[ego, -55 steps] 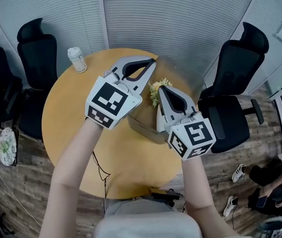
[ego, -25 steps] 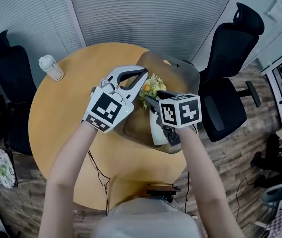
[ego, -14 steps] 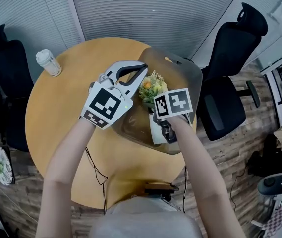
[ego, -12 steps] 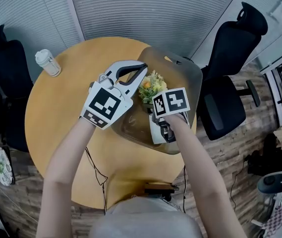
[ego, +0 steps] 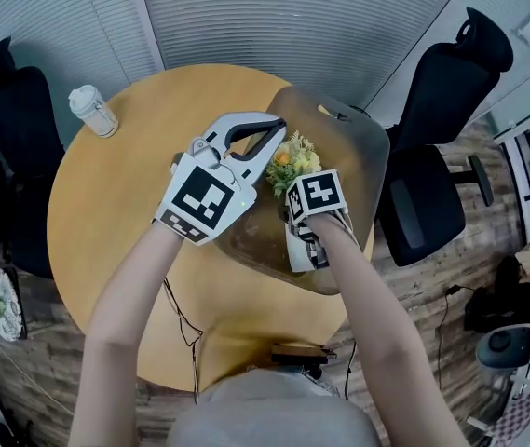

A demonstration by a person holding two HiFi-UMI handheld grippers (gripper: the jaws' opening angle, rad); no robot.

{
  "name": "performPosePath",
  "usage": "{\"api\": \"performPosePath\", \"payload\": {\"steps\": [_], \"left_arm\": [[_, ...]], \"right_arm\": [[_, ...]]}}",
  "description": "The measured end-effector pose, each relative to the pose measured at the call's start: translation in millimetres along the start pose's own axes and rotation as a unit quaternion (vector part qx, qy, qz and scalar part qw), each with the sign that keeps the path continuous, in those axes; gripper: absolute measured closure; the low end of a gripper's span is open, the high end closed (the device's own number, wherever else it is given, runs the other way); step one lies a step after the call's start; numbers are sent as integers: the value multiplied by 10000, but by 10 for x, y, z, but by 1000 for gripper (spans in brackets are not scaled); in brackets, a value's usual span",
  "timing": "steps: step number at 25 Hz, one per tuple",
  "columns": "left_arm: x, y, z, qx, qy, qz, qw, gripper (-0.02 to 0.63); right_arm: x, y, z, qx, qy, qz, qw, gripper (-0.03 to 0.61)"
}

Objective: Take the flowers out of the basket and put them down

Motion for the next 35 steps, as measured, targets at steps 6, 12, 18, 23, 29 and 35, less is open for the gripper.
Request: {"api": "performPosePath", "payload": {"steps": [6, 12, 18, 23, 29, 35], "left_arm": [[13, 0, -37, -28, -1, 1, 10000, 611], [24, 17, -49, -63, -17, 21, 10000, 611], [51, 20, -90, -79, 30, 59, 9999, 611], [55, 39, -105, -137, 17, 79, 9999, 611], [59, 28, -93, -82, 46, 89, 9999, 611], [50, 16, -52, -69, 42, 83, 9999, 611]], "right_arm": [[221, -69, -83, -133, 411, -284, 9987, 242], [378, -139, -121, 146, 743, -317, 9966, 244], [468, -185, -128, 500, 883, -141, 9947, 230], [572, -181, -205, 650, 919, 82, 9936, 213], [544, -189, -148, 525, 547, 103, 9971, 215], [526, -182, -83, 342, 114, 77, 9993, 216]]}}
Point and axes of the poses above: the fingertips, and each gripper's own axes: x forward along the fingers, y to its left, z out of its top, the point moved 7 cm from there along -x, backward along the fingers, and after that the axes turned 10 degrees about x, right-handed, at the moved point
